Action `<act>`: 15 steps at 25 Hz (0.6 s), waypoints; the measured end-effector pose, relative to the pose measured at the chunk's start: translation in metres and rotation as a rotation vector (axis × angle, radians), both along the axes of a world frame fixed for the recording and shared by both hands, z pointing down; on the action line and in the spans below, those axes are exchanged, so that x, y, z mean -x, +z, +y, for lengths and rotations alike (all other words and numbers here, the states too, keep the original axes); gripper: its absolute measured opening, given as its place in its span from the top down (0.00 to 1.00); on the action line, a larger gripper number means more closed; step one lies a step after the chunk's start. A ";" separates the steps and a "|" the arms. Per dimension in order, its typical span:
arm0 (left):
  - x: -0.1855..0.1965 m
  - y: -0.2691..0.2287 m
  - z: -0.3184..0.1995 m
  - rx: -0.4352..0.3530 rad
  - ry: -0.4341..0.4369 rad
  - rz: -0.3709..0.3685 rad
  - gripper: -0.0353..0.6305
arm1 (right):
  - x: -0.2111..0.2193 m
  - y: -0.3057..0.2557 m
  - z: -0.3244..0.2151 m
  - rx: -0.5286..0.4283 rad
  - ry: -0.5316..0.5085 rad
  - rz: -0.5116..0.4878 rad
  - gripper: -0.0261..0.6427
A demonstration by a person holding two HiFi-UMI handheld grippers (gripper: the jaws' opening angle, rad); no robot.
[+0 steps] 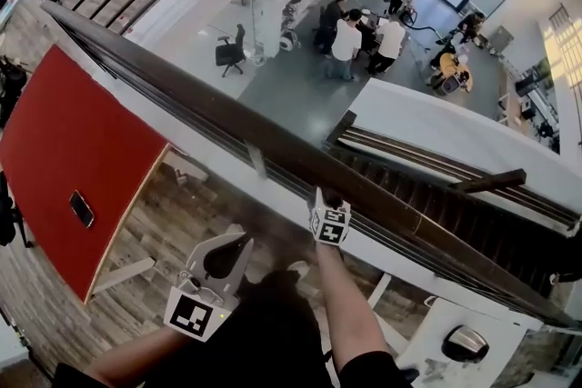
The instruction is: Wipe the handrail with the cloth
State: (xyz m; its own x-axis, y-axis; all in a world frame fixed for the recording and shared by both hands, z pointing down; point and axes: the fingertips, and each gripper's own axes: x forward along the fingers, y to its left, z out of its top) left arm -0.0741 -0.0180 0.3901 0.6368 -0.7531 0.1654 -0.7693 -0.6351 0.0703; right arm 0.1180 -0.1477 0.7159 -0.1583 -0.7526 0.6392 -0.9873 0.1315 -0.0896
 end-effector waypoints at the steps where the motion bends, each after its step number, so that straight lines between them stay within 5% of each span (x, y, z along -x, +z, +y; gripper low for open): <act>1: 0.000 0.000 0.001 -0.002 -0.005 -0.001 0.95 | 0.000 0.001 0.001 0.007 -0.003 -0.004 0.76; 15: -0.023 -0.001 0.018 0.004 -0.027 0.002 0.95 | -0.024 0.001 0.010 0.029 -0.017 -0.039 0.75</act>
